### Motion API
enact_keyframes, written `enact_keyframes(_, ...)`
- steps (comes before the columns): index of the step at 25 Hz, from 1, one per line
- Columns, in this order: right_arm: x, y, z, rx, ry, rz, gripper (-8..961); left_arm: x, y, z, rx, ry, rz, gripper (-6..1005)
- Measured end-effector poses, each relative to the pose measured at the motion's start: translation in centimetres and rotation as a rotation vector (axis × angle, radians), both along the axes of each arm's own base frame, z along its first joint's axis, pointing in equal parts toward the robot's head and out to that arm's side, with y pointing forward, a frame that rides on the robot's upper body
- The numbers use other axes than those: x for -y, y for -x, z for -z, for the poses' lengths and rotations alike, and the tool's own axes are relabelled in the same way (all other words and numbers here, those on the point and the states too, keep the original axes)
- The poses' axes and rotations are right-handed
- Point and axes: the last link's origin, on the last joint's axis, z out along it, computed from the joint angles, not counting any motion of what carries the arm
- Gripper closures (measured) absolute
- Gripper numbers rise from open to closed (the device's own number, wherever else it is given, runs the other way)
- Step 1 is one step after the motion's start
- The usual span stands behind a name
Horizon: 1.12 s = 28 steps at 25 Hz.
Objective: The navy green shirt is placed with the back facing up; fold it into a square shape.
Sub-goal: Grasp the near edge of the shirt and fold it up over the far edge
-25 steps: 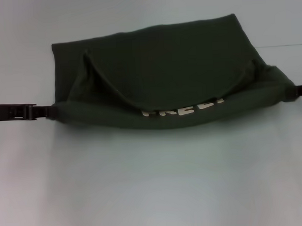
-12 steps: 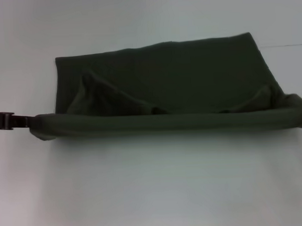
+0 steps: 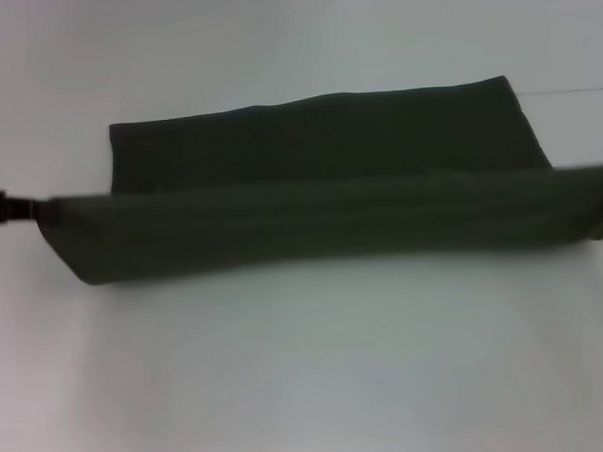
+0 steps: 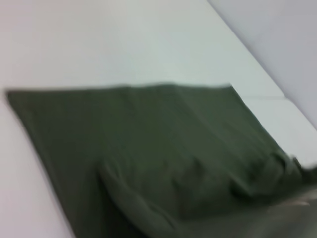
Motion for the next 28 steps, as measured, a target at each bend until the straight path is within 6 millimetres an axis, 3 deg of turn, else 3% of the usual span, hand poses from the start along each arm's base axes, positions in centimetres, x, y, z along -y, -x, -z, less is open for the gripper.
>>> enact_keyframes(9, -7.2, 3.0, 0.1, 0.098, -0.125, -0.024, 853, -3.4, -0.2, 0.5, 0.038, -0.203, -0.036, 983)
enact_keyframes(16, -12.8, 4.7, 2.5, 0.212, -0.238, 0.024, 855, -6.4, -0.8, 3.1, 0.026, -0.357, -0.045, 982)
enact_keyframes(28, -17.4, 6.2, 6.2, 0.39, -0.378, 0.117, 858, -10.5, -3.4, 8.3, -0.111, -0.554, -0.016, 983)
